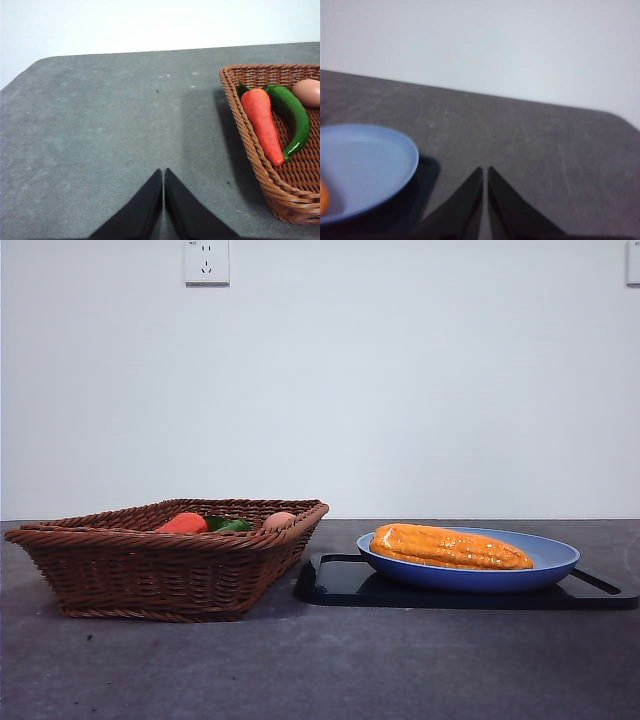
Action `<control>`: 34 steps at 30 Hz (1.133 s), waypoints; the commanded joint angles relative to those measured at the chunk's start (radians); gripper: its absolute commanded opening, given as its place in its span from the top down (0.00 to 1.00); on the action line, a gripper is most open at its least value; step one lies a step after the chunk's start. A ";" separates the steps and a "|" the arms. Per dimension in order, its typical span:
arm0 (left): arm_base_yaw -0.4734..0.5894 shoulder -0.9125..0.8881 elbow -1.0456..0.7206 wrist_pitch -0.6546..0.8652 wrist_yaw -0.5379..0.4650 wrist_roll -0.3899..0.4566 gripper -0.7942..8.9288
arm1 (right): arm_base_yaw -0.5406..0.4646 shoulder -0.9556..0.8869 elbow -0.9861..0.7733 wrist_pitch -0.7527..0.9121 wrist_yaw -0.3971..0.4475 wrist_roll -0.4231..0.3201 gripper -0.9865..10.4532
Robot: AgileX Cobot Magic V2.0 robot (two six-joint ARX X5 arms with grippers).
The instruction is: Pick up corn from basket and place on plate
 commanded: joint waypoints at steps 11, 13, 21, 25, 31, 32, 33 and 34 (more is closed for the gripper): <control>0.002 0.000 -0.025 -0.010 0.002 -0.002 0.91 | -0.001 -0.013 -0.005 -0.142 0.003 0.027 0.91; 0.002 0.000 -0.025 -0.010 0.002 -0.002 0.91 | -0.001 -0.013 -0.005 -0.135 0.003 0.027 0.91; 0.002 0.000 -0.025 -0.010 0.002 -0.002 0.91 | -0.001 -0.013 -0.005 -0.097 0.003 0.027 0.91; 0.002 0.000 -0.025 -0.010 0.002 -0.002 0.91 | -0.001 -0.013 -0.005 -0.097 0.003 0.027 0.91; 0.002 0.000 -0.025 -0.010 0.002 -0.002 0.91 | -0.001 -0.013 -0.005 -0.097 0.003 0.027 0.91; 0.002 0.000 -0.025 -0.010 0.002 -0.002 0.91 | -0.001 -0.013 -0.005 -0.097 0.003 0.027 0.91; 0.002 0.000 -0.025 -0.010 0.002 -0.002 0.91 | -0.001 -0.013 -0.005 -0.097 0.003 0.027 0.91; 0.002 0.000 -0.025 -0.010 0.002 -0.002 0.91 | -0.001 -0.013 -0.005 -0.097 0.003 0.027 0.91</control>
